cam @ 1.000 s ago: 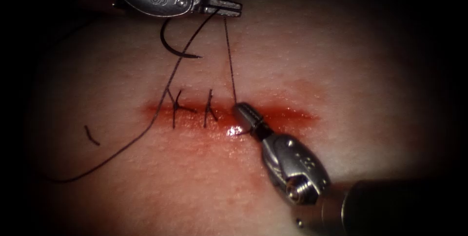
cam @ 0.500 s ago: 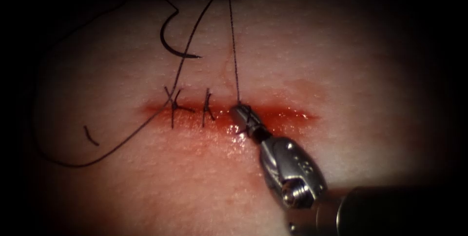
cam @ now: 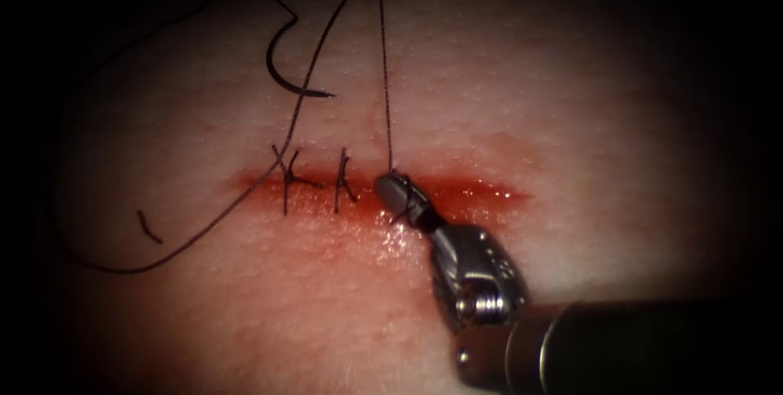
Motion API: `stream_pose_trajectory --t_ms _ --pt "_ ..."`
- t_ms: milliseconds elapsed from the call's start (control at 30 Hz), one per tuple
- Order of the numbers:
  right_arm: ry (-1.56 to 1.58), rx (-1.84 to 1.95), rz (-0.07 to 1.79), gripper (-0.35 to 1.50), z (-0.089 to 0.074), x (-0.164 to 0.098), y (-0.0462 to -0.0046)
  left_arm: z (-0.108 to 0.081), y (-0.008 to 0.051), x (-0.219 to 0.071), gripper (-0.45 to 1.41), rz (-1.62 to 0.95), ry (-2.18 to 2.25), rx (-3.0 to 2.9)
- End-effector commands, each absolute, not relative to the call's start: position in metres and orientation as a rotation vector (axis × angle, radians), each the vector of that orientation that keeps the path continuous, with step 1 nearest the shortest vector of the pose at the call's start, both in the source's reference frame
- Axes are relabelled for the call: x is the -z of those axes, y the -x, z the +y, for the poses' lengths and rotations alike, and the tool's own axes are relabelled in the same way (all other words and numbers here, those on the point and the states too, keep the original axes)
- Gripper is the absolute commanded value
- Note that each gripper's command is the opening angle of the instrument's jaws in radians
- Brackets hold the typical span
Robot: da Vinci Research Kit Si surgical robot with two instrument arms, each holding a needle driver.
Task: Wound Closure
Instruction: Move the left arm up and the right arm down to secure the thread, then wrap the suture twice around the right tool counter-clockwise.
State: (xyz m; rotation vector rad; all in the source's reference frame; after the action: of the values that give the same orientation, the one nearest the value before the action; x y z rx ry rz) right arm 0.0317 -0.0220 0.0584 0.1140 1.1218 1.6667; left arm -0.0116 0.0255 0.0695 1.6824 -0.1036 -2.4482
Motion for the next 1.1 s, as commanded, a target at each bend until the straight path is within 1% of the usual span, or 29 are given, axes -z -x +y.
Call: stream_pose_trajectory --t_ms 33,200,400,567,867,1033,1100 --pt "-0.02 -1.593 1.096 -0.35 -0.0235 -0.0582 -0.0325 0.0263 0.0123 -0.0703 -0.45 -0.111 -1.681 2.451" --pt "0.189 -1.462 1.043 -0.35 -0.0255 -0.0563 -0.034 0.0261 0.0129 -0.0713 -0.45 -0.126 -1.67 2.458" --pt "0.204 -1.438 1.017 -0.35 -0.0265 -0.0557 -0.0353 0.027 0.0133 -0.0715 -0.45 -0.168 -1.659 2.439" --pt "0.199 -1.434 1.003 -0.35 -0.0267 -0.0561 -0.0352 0.0276 0.0132 -0.0715 -0.45 -0.22 -1.668 2.429" --pt "0.199 -1.436 1.001 -0.35 -0.0265 -0.056 -0.0353 0.027 0.0138 -0.0709 -0.45 -0.232 -1.656 2.438" --pt "0.23 -1.386 1.043 -0.35 -0.026 -0.0555 -0.0351 0.0258 0.0141 -0.0698 -0.45 -0.223 -1.673 2.419" --pt "0.304 -1.307 1.077 -0.3 -0.0249 -0.0544 -0.0348 0.0251 0.0139 -0.0691 -0.45 -0.217 -1.68 2.408"
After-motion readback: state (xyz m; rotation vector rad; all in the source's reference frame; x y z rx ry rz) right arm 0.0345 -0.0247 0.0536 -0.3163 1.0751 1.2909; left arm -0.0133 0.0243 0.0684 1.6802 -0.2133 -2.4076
